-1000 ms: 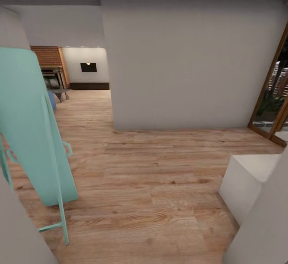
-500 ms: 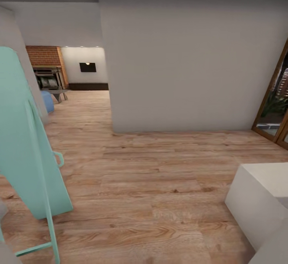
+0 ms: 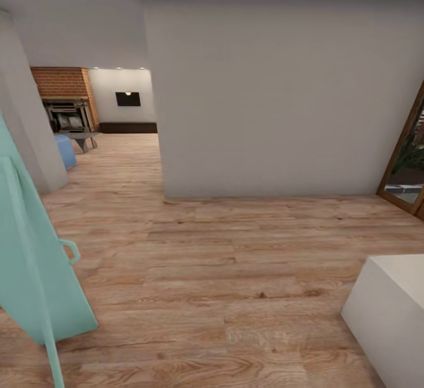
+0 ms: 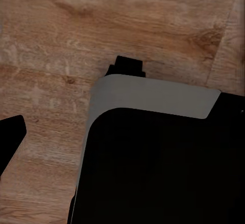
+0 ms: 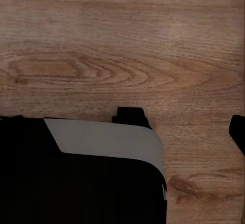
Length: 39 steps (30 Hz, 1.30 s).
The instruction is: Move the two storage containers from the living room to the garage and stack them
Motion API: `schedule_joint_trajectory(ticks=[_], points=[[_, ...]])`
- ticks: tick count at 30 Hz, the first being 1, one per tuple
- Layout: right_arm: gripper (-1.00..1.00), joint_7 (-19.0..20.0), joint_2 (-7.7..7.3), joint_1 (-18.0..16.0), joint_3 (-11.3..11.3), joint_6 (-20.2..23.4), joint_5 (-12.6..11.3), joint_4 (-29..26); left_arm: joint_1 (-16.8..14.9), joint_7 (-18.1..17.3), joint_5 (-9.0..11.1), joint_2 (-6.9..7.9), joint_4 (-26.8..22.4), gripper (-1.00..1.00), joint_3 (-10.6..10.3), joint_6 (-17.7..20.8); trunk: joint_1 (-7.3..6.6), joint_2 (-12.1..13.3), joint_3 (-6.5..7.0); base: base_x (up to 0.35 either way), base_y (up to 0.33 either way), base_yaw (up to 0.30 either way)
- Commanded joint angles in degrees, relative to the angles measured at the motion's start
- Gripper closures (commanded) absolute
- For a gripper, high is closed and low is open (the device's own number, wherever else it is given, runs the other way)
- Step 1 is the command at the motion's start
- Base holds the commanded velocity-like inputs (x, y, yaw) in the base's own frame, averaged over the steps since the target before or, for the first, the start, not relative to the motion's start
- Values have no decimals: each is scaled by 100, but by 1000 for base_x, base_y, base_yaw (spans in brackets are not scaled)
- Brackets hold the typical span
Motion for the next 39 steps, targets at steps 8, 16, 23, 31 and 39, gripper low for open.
schedule_joint_trajectory(ticks=[8,16,23,31,39], points=[[-100,-11,-3,-7,48,-29,-43,14,-3,12,34,-4,-3,-100,4,21,3,-2,-6,322,0,0],[-100,-11,-9,-6,48,-29,-91,14,-3,12,28,-4,-3,-100,4,21,3,-2,-6,322,0,0],[-100,-9,21,-4,48,-29,-95,14,-2,12,26,-4,-3,-100,4,21,3,-2,-6,322,0,0],[-100,-8,36,-5,48,-24,-53,14,-3,12,28,-2,-3,-100,4,21,3,-2,-6,322,0,0],[-100,-3,45,-5,48,-22,-60,14,-3,12,26,-4,-3,-100,4,21,3,-2,-6,322,0,0]])
